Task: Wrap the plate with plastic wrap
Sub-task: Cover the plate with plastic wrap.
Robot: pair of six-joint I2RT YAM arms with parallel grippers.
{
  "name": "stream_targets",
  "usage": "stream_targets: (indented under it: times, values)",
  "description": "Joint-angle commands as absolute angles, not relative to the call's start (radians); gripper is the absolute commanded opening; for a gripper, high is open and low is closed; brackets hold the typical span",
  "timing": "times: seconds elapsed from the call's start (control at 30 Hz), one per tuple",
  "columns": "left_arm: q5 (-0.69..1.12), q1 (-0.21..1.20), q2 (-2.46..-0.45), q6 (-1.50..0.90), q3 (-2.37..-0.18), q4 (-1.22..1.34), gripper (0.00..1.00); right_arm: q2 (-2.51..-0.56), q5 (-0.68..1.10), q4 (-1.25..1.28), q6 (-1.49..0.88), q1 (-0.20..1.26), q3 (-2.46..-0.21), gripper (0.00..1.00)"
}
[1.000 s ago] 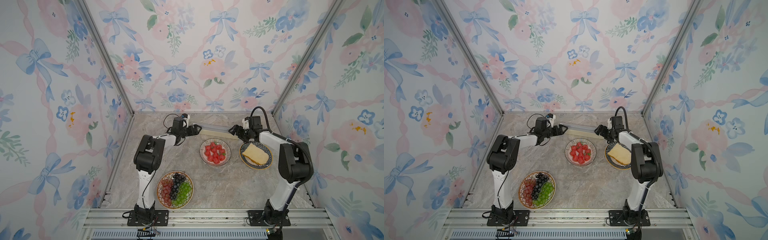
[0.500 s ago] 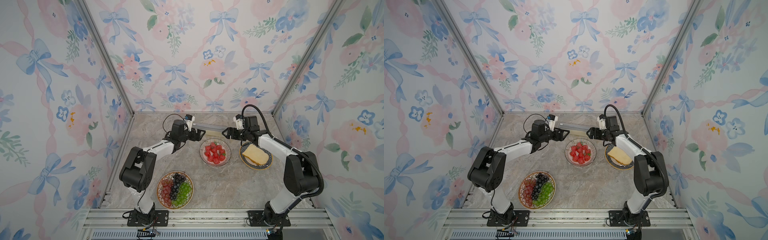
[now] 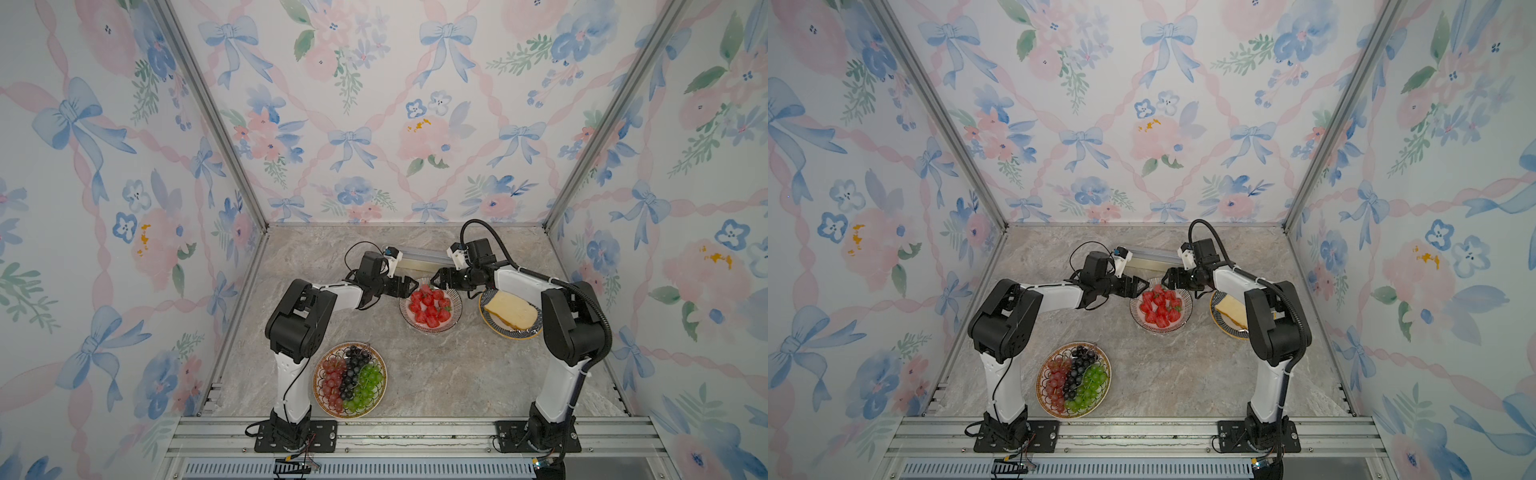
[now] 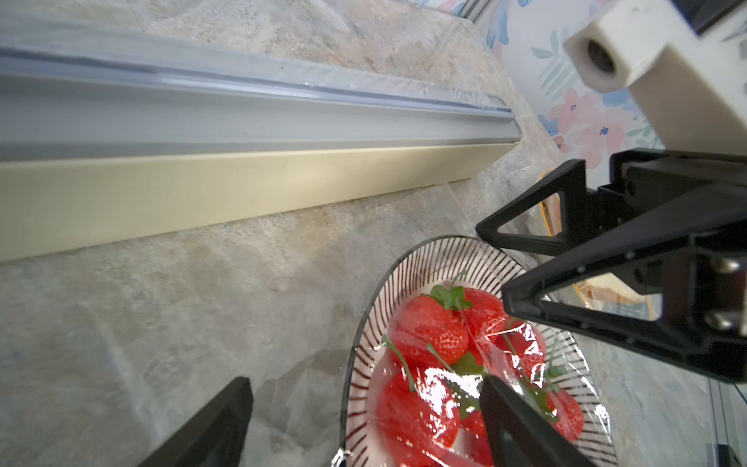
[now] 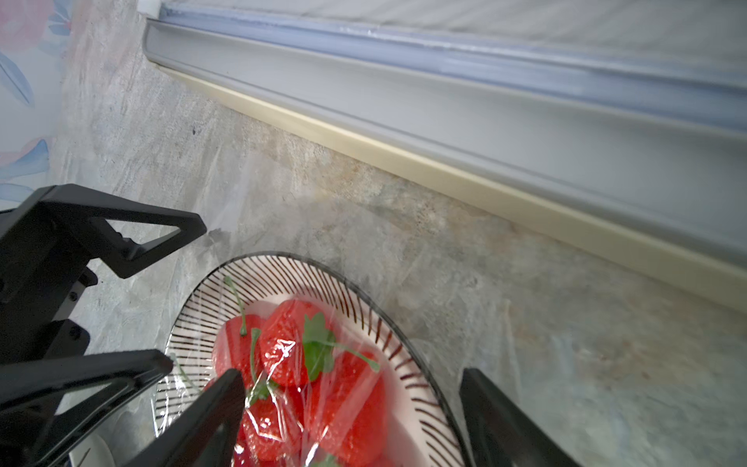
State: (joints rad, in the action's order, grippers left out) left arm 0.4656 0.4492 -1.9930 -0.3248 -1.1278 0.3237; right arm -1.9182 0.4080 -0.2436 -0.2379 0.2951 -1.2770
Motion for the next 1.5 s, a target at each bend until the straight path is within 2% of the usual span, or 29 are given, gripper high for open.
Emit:
stream_targets:
  times: [0.0,0.23,0.5,0.83,1.0,1.17,1.27,1.37,1.47]
  values:
    - [0.533,0.447,-2.014,-0.341,-1.11,0.314,0.9,-1.936,0.407,-0.328,-0.206,0.281,-1.296,0.86]
    - [0.644,0.459,-1.991,-0.406,-1.07,0.314,0.88,-1.904,0.456,-0.38,-0.212,0.273,-1.256,0.86]
    - [0.692,0.469,-1.953,-0.474,-1.011,0.32,0.86,-1.851,0.496,-0.377,-0.26,0.281,-1.188,0.85]
    - [0.755,0.489,-1.912,-0.563,-0.96,0.401,0.85,-1.789,0.556,-0.261,-0.396,0.341,-1.076,0.84]
    - [0.688,0.458,-1.905,-0.594,-0.964,0.407,0.85,-1.736,0.531,-0.236,-0.473,0.37,-0.999,0.84]
    - [0.567,0.424,-1.852,-0.603,-0.945,0.404,0.85,-1.614,0.353,-0.424,-0.389,0.33,-0.988,0.86]
    - [0.433,0.41,-1.792,-0.587,-0.922,0.344,0.86,-1.568,0.259,-0.537,-0.304,0.328,-1.034,0.87]
    - [0.297,0.411,-1.716,-0.553,-0.907,0.252,0.86,-1.556,0.265,-0.521,-0.24,0.332,-1.075,0.88]
    - [0.283,0.412,-1.64,-0.579,-0.859,0.232,0.86,-1.614,0.319,-0.46,-0.197,0.358,-1.141,0.88]
